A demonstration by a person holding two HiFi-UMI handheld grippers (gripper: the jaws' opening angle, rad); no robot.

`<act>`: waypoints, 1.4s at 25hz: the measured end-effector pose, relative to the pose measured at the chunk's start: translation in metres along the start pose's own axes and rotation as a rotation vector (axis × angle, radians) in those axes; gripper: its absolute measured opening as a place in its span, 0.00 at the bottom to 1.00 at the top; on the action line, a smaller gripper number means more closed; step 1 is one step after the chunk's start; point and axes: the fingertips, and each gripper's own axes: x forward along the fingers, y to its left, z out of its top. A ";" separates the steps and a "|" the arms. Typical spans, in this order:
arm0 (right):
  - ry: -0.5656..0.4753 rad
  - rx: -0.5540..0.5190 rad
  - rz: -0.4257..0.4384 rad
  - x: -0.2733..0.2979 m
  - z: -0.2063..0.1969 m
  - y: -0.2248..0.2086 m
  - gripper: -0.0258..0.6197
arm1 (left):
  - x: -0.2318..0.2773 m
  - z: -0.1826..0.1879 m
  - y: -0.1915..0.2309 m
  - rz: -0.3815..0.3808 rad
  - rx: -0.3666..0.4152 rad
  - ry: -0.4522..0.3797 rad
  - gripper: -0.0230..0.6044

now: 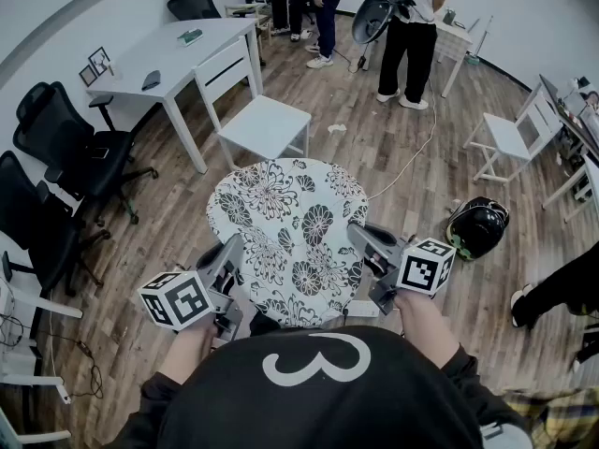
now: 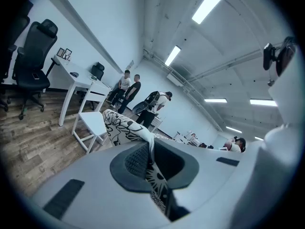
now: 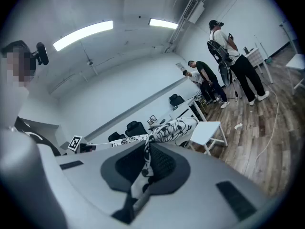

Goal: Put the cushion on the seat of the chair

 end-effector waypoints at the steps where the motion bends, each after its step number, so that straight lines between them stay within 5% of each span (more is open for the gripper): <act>1: -0.001 -0.002 -0.001 -0.001 0.001 0.000 0.07 | 0.000 0.000 -0.001 0.001 0.000 0.001 0.08; 17: -0.008 0.053 -0.031 -0.020 -0.008 -0.002 0.07 | 0.003 -0.012 -0.007 -0.007 -0.019 0.044 0.07; 29: 0.005 0.126 -0.069 0.015 -0.002 -0.047 0.07 | 0.045 -0.005 0.033 -0.003 -0.080 0.069 0.07; 35: 0.036 0.190 -0.005 -0.058 -0.007 0.033 0.07 | -0.040 -0.015 -0.052 0.114 -0.078 0.099 0.07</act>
